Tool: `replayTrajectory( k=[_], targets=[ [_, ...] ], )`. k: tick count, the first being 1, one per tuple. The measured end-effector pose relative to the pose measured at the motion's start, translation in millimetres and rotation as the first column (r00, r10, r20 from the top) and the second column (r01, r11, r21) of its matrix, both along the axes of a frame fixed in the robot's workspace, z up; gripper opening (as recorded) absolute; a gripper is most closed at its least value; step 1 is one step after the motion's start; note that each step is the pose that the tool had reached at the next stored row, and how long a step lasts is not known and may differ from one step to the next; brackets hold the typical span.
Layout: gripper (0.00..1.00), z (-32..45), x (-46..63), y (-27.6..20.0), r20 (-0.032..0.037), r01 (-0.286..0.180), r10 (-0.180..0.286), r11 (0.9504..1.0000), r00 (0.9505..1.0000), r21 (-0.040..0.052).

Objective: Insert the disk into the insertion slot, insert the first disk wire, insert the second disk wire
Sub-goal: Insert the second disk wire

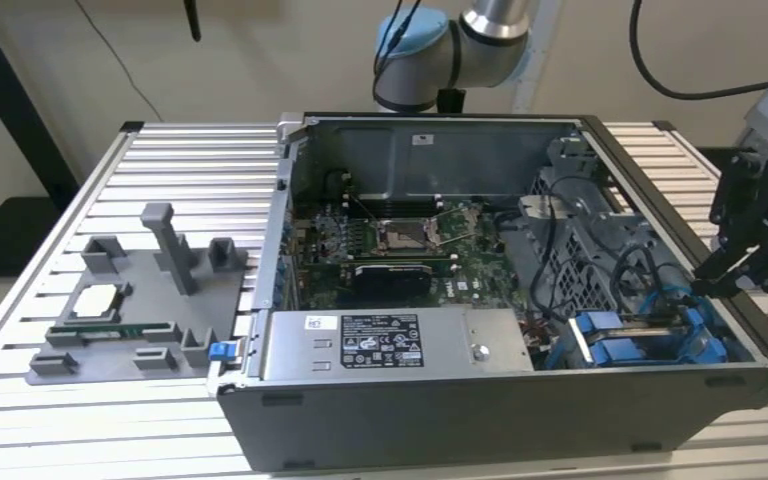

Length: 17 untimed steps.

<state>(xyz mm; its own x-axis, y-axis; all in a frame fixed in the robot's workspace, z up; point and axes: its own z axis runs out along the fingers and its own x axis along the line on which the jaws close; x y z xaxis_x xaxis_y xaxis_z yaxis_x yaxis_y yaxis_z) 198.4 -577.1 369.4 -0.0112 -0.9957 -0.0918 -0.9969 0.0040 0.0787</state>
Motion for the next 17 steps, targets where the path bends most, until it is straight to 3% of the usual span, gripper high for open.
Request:
replayTrajectory(
  k=[17],
  targets=[
    [1.00, -5.7, 0.0, 0.9, 0.0032, 0.000, 0.000, 1.0000, 1.0000, -0.0012]
  ],
)
